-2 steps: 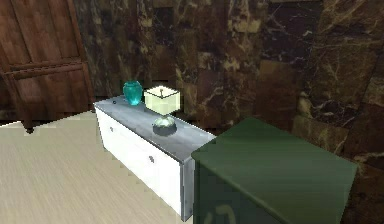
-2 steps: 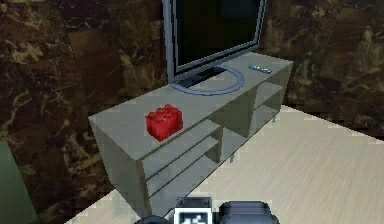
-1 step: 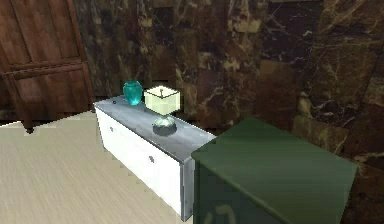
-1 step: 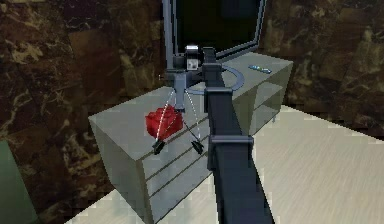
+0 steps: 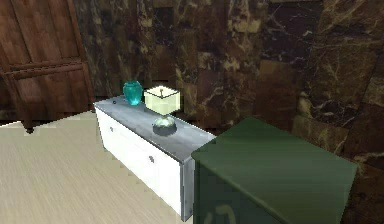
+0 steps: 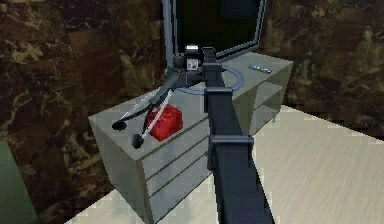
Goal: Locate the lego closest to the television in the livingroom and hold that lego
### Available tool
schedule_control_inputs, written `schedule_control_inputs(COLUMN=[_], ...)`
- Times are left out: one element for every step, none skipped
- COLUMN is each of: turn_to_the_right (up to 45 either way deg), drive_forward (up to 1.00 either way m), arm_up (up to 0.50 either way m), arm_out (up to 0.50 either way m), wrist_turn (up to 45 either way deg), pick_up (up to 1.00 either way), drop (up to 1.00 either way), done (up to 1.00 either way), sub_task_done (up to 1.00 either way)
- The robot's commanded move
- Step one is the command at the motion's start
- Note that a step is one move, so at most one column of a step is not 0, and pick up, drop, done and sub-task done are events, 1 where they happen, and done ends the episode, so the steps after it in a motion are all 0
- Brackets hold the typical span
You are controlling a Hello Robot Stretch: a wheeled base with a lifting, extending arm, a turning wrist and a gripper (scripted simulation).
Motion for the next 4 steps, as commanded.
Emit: schedule_control_inputs(turn_to_the_right=[0.0,0.0,0.0,0.0], drive_forward=[0.0,0.0,0.0,0.0], arm_up=[0.0,0.0,0.0,-0.3], arm_out=[0.0,0.0,0.0,0.0], wrist_turn=[45.0,45.0,3.0,0.0], pick_up=[0.0,0.0,0.0,0.0], drop=[0.0,0.0,0.0,0.0], done=[0.0,0.0,0.0,0.0], sub_task_done=[0.0,0.0,0.0,0.0])
